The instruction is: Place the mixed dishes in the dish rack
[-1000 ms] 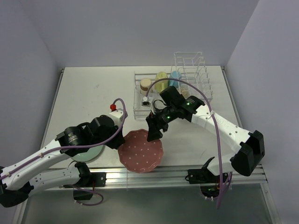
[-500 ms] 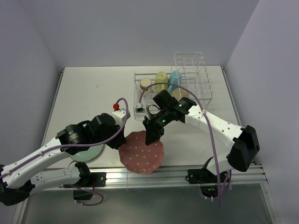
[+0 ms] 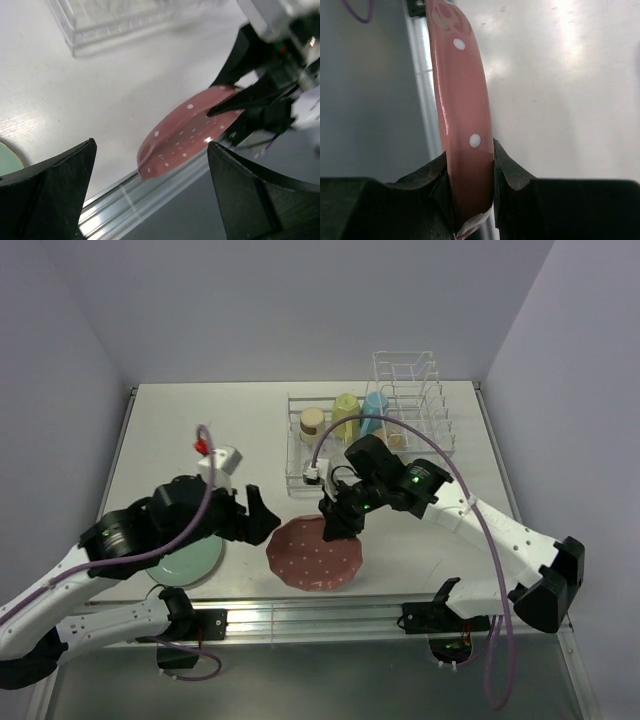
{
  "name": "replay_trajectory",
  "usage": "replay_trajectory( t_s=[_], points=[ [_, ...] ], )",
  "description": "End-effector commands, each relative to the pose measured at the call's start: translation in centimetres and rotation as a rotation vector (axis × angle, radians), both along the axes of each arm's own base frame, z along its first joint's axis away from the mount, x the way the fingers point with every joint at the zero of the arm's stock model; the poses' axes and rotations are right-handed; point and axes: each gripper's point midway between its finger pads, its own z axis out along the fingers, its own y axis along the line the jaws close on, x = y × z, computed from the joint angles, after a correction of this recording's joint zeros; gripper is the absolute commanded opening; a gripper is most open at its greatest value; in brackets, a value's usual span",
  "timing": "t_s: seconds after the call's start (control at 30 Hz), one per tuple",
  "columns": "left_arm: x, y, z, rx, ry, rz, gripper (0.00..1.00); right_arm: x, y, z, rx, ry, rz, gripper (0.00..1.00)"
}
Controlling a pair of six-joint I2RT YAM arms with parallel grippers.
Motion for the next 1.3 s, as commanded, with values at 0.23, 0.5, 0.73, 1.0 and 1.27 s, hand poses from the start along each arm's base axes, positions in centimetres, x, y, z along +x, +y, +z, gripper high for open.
replay_trajectory(
  t_s=[0.23, 0.5, 0.73, 1.0, 1.27],
  points=[
    [1.1, 3.5, 7.5, -0.271, -0.053, 0.258, 0.99, 8.7, -1.5, 17.8, 0.109, -0.874, 0.018, 0.00],
    [-1.8, 2.3, 4.7, -0.269, 0.085, 0.140, 0.99, 14.2, -5.9, 27.6, 0.012, -1.273, 0.002, 0.00],
    [-3.0, 3.9, 1.9, -0.270, 0.118, 0.150, 0.99, 21.5, -10.8, 29.4, -0.123, -1.359, -0.039, 0.00],
    [-1.2, 1.7, 0.3, -0.191, 0.084, 0.128, 0.99, 25.3, -13.9, 30.4, -0.142, -1.402, -0.023, 0.00],
    [-0.3, 0.7, -0.1, -0.120, 0.058, 0.100, 0.99, 24.1, -14.9, 30.9, -0.081, -1.419, 0.017, 0.00]
  ],
)
